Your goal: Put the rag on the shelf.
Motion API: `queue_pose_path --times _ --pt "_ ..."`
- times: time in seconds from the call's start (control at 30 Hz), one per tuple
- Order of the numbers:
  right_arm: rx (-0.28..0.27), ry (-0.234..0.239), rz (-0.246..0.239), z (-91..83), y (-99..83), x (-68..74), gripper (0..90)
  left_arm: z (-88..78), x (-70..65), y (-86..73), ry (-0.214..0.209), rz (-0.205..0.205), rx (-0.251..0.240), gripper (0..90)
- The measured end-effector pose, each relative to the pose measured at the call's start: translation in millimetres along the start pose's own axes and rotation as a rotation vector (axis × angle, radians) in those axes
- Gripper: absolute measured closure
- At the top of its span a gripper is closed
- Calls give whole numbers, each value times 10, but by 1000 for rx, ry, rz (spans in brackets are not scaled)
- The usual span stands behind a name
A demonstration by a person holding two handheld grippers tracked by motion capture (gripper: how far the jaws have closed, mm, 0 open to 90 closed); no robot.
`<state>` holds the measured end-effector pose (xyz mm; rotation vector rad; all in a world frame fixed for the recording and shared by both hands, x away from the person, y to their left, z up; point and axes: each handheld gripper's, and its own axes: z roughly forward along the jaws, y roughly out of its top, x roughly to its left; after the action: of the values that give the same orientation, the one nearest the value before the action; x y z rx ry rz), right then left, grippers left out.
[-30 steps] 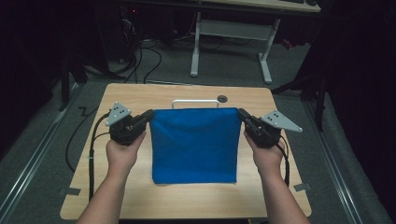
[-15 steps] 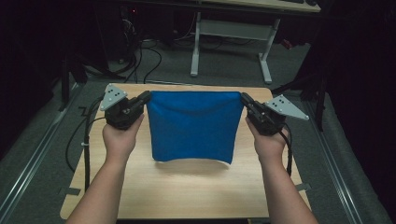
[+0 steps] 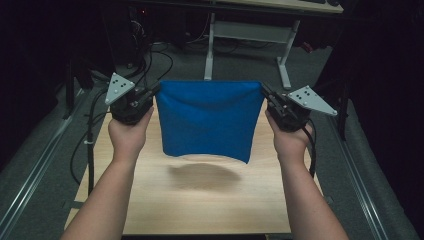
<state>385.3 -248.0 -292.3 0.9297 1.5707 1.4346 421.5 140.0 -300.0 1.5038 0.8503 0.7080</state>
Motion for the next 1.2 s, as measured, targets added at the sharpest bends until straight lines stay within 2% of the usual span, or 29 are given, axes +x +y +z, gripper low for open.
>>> queue_pose_path --times 0.1,0.23,0.4,0.5,0.67,0.73,0.8,1.03,1.1,1.2 --pt "-1 -10 2 41 20 -26 888 69 61 5 -20 -22 -10 878" --pt "7 -12 22 125 9 -84 887 158 117 19 -5 -13 4 878" --pt "13 -35 26 271 23 -152 890 276 156 44 38 11 3 879" --pt "26 -36 37 359 21 -177 892 358 175 71 39 7 9 881" --pt "32 -71 10 523 21 -204 892 548 217 113 85 43 34 881" --pt "46 -86 9 605 18 -259 893 607 250 112 88 44 32 881" --pt "43 -90 16 658 12 -317 893 682 279 94 92 50 22 880" --pt "74 -117 -3 914 -18 -447 892 963 360 22 114 108 72 879" --pt "84 -120 -14 976 -33 -475 893 1020 398 -13 112 98 73 878" --pt "113 -131 -32 1081 -103 -491 892 1119 453 -105 113 79 110 876"
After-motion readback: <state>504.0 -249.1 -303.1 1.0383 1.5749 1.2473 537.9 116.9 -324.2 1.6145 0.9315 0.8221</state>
